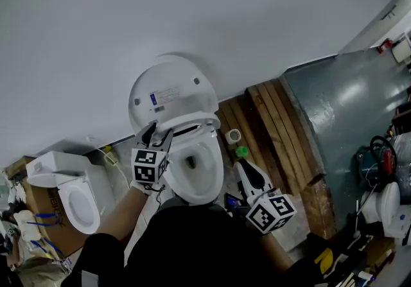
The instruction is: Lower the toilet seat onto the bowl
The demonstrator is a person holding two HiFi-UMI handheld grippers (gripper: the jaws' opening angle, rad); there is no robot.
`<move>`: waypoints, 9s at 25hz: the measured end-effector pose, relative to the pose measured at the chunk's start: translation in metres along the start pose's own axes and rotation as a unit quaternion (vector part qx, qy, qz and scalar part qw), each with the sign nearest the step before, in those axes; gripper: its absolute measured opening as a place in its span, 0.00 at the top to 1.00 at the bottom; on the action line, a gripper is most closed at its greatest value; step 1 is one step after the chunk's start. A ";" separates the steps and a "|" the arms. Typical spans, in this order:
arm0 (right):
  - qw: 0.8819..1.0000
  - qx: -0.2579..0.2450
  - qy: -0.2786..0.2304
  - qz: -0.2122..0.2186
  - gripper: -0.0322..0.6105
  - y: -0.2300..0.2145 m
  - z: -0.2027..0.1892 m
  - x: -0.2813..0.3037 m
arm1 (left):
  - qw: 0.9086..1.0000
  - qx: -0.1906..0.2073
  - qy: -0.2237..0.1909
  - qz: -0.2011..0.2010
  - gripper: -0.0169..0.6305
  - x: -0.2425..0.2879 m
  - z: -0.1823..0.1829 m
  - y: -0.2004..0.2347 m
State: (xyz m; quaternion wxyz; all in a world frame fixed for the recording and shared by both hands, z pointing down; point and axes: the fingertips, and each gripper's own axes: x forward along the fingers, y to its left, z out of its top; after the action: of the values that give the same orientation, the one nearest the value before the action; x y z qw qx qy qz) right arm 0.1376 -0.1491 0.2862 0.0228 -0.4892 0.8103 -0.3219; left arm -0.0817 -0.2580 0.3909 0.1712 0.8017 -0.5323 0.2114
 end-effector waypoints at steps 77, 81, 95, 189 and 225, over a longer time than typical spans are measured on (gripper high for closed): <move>0.710 -0.641 0.280 0.075 0.64 -0.061 -0.270 0.022 | 0.803 -0.579 0.048 -0.133 0.63 -0.099 -0.266 -0.105; 0.710 -0.641 0.280 0.082 0.63 -0.065 -0.281 0.014 | 0.780 -0.613 0.049 -0.111 0.63 -0.092 -0.275 -0.105; 0.807 -0.452 0.365 0.099 0.63 -0.126 -0.288 -0.042 | 0.740 -0.665 0.043 -0.093 0.65 -0.076 -0.305 -0.122; 0.820 0.215 0.515 -0.127 0.68 -0.301 -0.584 0.027 | 0.752 -0.607 0.250 -0.051 0.71 0.038 -0.610 -0.145; 0.949 0.038 0.302 0.083 0.78 -0.075 -0.242 0.020 | 0.938 -0.327 0.086 -0.083 0.75 -0.124 -0.243 -0.152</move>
State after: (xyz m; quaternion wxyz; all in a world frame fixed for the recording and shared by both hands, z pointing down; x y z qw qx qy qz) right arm 0.1005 -0.0675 0.5241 -0.1773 -0.2986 0.8044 -0.4819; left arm -0.0216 0.0173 0.5254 0.4859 0.7214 -0.4870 0.0793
